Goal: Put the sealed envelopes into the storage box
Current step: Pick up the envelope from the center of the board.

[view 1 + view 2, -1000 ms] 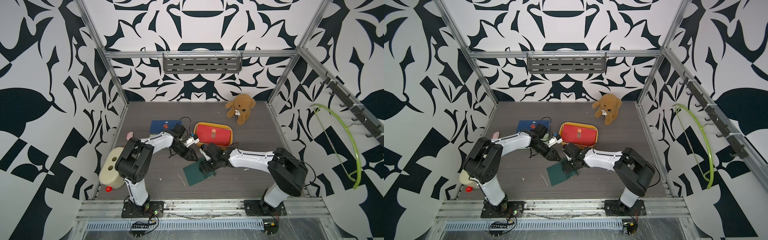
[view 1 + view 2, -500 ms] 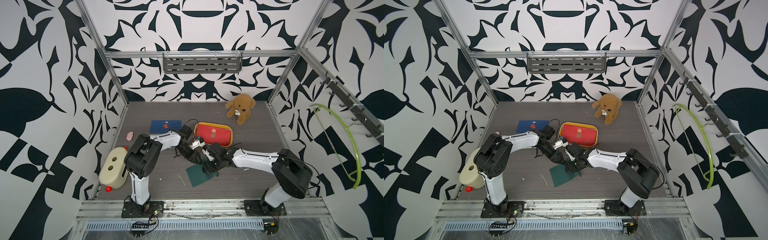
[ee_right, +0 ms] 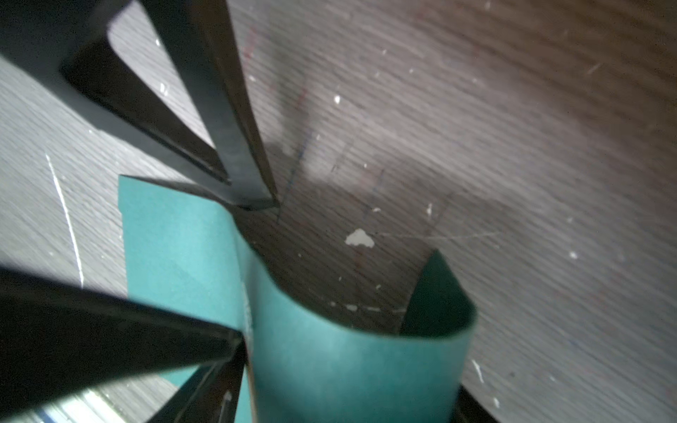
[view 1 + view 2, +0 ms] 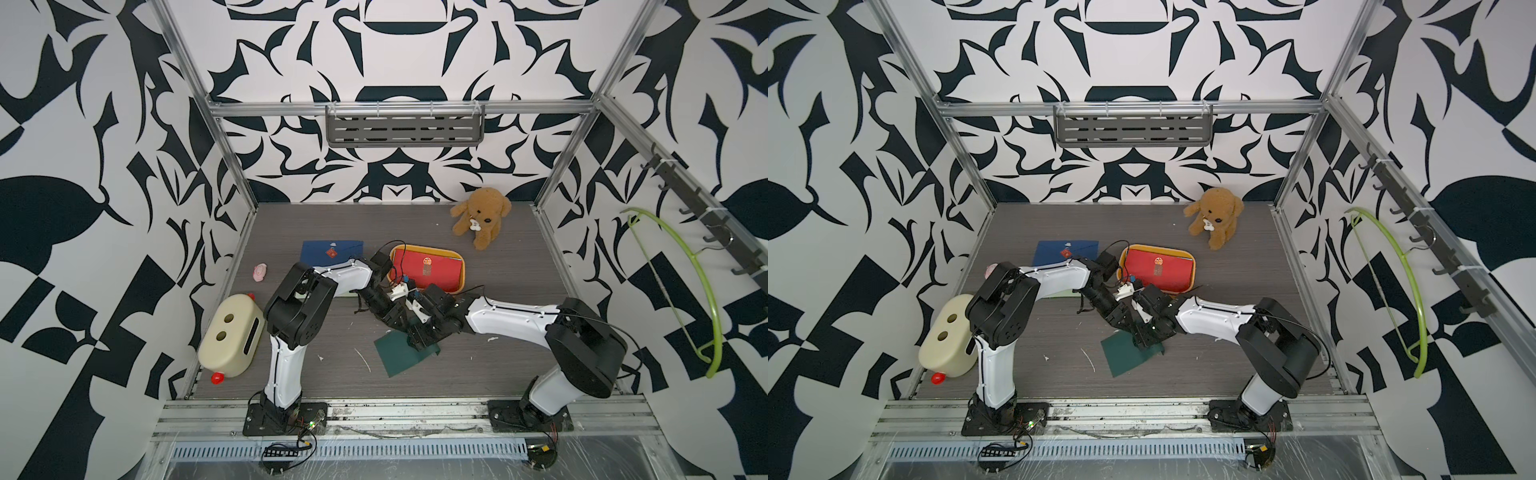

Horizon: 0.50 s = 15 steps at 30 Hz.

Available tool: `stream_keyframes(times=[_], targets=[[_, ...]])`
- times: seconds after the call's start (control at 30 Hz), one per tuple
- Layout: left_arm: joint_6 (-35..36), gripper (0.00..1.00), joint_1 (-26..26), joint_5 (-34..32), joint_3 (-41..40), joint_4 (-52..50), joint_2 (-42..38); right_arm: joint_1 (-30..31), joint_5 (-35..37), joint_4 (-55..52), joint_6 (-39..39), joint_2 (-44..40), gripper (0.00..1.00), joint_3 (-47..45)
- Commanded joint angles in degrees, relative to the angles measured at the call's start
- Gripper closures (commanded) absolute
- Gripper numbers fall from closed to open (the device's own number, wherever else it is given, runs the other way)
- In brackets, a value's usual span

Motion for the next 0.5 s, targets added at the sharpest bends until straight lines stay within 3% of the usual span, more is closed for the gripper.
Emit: stream_keyframes(times=[0.0,0.2,0.47], targets=[[2.9,0.57,-2.0,4.3,0.8,-2.7,1.1,-1.0,0.2,-1.5,-1.2,-0.7,0.28,0.0],[2.4,0.64,-2.1,5.5,-1.3,-1.3,-0.6,-2.8,0.5,-1.6,-1.5,-0.5,0.29,-0.6],[0.2,0.59,-2.5,5.1,-2.4,2.0,-1.0,-4.0,-1.8,2.3,-4.4,-4.1,0.31,-4.3]])
